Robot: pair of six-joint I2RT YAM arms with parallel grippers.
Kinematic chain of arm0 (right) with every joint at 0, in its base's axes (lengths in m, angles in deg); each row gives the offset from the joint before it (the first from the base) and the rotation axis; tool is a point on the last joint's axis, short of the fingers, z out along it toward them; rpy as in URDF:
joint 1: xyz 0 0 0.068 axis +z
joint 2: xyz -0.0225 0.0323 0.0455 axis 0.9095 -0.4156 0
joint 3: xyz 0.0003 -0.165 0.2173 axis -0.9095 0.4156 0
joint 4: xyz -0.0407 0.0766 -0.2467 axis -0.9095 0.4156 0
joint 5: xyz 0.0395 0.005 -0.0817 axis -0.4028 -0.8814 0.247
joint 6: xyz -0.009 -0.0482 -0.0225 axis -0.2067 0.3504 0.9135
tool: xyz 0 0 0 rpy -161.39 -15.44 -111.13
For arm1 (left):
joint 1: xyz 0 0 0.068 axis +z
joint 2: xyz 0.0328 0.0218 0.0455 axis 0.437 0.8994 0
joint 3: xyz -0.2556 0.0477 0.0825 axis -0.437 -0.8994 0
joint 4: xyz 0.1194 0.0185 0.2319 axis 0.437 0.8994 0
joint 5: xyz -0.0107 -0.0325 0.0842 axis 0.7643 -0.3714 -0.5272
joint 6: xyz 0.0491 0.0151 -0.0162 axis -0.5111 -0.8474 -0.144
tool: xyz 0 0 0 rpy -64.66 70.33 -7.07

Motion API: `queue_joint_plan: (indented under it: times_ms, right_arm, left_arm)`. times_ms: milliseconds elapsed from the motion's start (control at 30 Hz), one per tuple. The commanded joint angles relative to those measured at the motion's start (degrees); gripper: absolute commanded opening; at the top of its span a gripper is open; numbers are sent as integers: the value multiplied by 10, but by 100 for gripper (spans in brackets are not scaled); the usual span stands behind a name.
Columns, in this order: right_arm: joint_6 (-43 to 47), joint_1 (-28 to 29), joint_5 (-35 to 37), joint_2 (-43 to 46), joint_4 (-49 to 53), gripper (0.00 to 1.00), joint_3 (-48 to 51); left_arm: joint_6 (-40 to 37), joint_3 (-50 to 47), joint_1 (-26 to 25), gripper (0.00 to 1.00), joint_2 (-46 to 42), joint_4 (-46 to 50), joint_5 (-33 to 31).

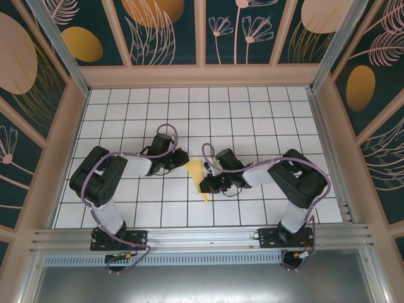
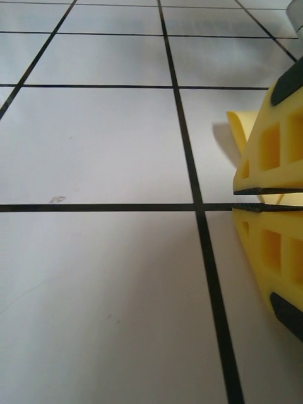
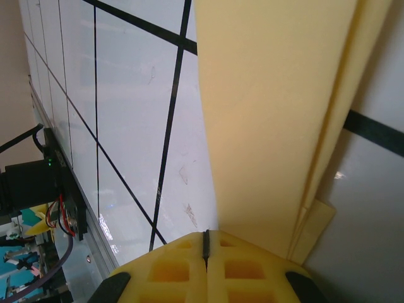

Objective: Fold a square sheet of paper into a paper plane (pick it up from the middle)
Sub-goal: Fold the wing for the fifth time at the center of the table.

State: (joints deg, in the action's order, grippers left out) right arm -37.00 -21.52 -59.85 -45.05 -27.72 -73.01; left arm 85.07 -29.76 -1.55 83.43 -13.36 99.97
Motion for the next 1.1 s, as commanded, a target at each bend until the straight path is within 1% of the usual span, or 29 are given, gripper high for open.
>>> queue_joint_plan:
  times_ms: [0,167,267,300,400,467,567,667,800,867,933,1067]
  right_arm:
    - [9,6,49,-42,92,0,24]
    - [9,6,49,-40,90,0,25]
    - [10,6,49,-40,90,0,24]
    - [10,6,49,-39,90,0,24]
    - [10,6,50,-38,90,0,23]
    - [8,5,53,-36,88,0,22]
    - [8,6,53,-37,85,0,19]
    - [6,6,58,-36,84,0,18]
    - [1,6,64,-29,77,0,22]
    - [0,5,67,-26,74,0,24]
    - [1,5,65,-26,72,0,25]
    - [2,5,67,-23,76,0,22]
  left_arm:
    - [-24,26,11,17,8,47,-36]
    - [-31,44,18,17,-9,69,-43]
    - [-25,46,19,19,-31,71,-40]
    - [-24,47,18,20,-52,75,-38]
    - [-8,39,19,23,-94,60,-12]
    - [10,25,17,25,-120,33,20]
    - [26,11,3,26,-133,11,51]
    - [29,12,-24,26,-114,8,73]
    - [45,5,-61,24,-77,-24,81]
    - [65,-12,-62,24,-62,-47,69]
    - [67,-14,-61,24,-45,-53,55]
    - [77,-10,-62,24,-2,-81,79]
